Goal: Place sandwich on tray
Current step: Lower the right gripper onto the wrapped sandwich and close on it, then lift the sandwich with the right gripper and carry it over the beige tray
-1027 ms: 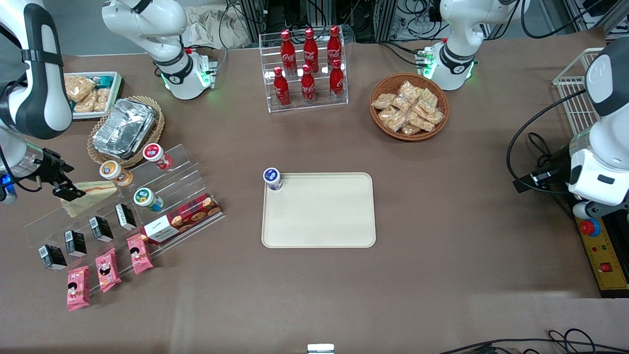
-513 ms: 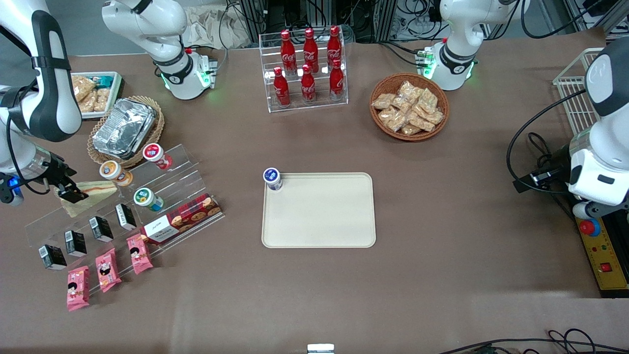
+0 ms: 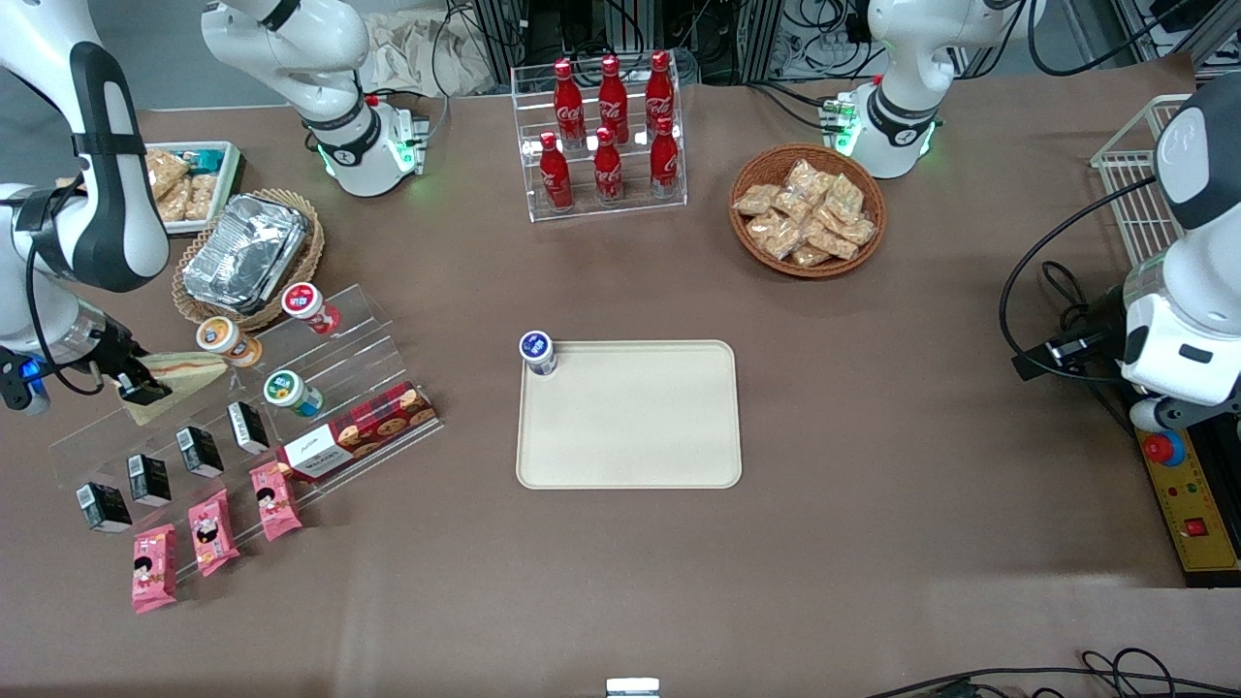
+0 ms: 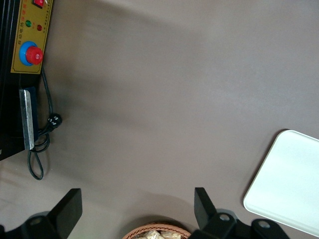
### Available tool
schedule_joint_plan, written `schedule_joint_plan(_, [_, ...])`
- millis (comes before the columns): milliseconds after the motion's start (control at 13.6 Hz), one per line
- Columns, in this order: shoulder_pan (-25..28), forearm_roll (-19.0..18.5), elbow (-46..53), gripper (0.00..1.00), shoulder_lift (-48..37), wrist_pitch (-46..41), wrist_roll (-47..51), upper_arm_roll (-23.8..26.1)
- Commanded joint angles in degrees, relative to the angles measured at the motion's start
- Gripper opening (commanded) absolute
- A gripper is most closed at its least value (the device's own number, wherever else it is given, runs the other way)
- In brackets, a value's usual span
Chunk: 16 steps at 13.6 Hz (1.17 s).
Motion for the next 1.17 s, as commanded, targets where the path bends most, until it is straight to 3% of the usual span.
schedule_joint_plan(0, [-0.8, -1.6, 0.4, 0.49, 0.4, 1.1, -0.2, 0.4])
schedule_joint_plan(367, [-2.3, -1.0, 5.2, 0.37, -0.3, -0.7, -11.1, 0.4])
schedule_joint_plan(807, [-1.1, -0.9, 20.0, 0.38, -0.4, -12.8, -19.8, 1.4])
schedule_joint_plan(953, [1.3, 0.6, 22.8, 0.57, -0.7, -17.7, -19.8, 2.3])
schedule_joint_plan(1100, [3.4, 3.1, 25.2, 0.46, -0.7, -19.4, -19.3, 3.3])
